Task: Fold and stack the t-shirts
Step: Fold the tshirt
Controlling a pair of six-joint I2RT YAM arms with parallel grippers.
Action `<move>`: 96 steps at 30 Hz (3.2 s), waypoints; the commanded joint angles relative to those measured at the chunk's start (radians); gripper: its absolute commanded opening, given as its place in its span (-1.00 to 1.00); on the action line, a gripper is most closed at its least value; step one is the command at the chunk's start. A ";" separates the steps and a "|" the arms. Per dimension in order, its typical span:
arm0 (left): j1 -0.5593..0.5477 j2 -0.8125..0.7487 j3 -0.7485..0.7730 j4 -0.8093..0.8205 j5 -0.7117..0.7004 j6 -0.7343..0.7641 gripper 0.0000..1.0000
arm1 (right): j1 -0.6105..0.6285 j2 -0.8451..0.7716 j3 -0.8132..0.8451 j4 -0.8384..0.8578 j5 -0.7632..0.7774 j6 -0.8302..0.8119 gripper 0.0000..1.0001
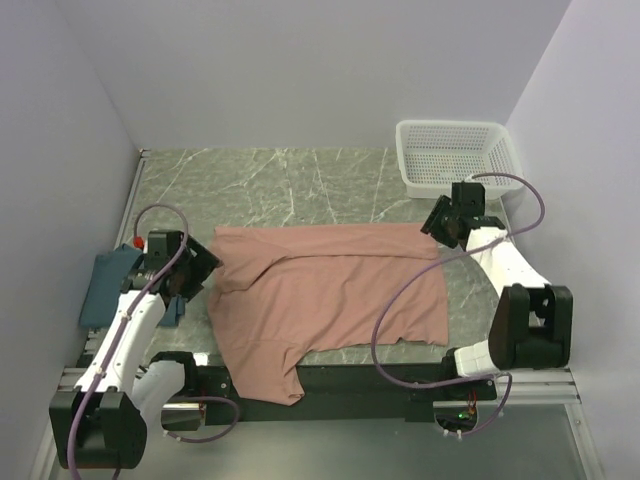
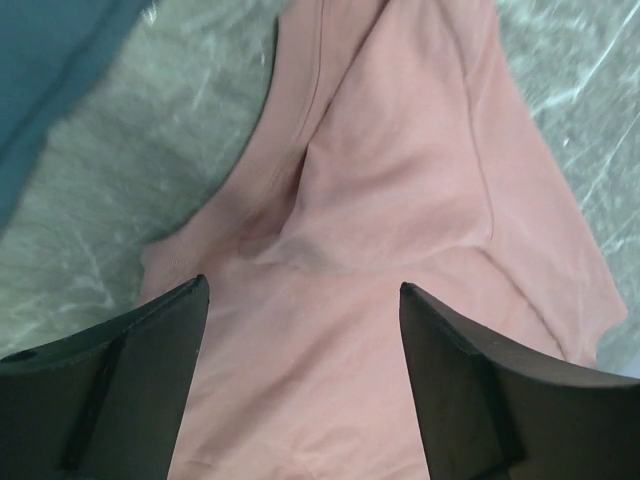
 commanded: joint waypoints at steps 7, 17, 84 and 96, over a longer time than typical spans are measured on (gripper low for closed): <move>0.007 0.213 0.142 0.233 -0.157 0.143 0.64 | 0.001 0.033 -0.002 0.165 -0.114 0.002 0.08; 0.007 0.617 0.354 0.373 -0.082 0.310 0.62 | -0.129 0.176 0.073 0.187 -0.144 -0.034 0.15; 0.014 0.803 0.604 0.367 -0.291 0.503 0.57 | -0.162 0.370 0.370 0.049 -0.201 -0.124 -0.04; -0.286 0.351 0.440 0.169 -0.443 0.494 0.70 | 0.089 -0.118 0.066 0.006 -0.103 0.014 0.07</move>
